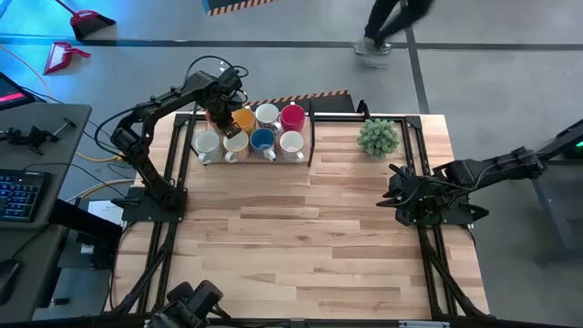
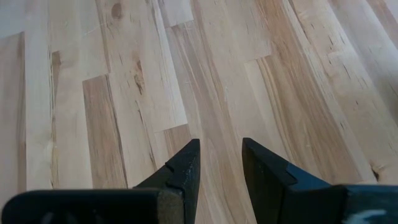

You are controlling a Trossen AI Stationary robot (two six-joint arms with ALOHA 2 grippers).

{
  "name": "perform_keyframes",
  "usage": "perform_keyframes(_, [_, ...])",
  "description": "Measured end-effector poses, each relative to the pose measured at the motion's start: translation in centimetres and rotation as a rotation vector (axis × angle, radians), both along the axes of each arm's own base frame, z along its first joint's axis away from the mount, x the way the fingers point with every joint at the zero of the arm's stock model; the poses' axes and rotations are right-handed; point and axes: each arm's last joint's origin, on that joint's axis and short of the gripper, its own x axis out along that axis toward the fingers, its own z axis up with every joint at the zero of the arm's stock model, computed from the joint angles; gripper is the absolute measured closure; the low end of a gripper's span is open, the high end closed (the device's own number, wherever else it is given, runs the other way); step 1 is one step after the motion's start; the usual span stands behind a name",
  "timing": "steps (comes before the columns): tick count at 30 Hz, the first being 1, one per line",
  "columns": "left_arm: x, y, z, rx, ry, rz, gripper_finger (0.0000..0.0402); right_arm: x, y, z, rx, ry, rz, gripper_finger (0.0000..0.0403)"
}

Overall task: Place coffee mugs
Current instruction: Put the orange mug on the shelf

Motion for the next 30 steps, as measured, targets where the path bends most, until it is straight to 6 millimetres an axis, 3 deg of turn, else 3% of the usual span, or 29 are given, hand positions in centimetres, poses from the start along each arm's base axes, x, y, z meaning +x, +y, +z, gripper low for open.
perform_keyframes(9, [-0.6,-0.7,-1.9,-0.044,0.043,0.0,0.0392,0.0,0.0,0.0,0.005,0.001,0.007,0.0304])
perform_keyframes(20, [-0.2,-0.2,-1.5,-0.003,0.013,-0.001,0.039,0.0,0.1,0.0,0.015,0.004,0.011,0.0304])
perform_keyframes(30, [-0.1,-0.1,-1.5,-0.005,0.005,0.004,0.0362,0.0,0.1,0.0,0.015,0.005,0.012,0.0304])
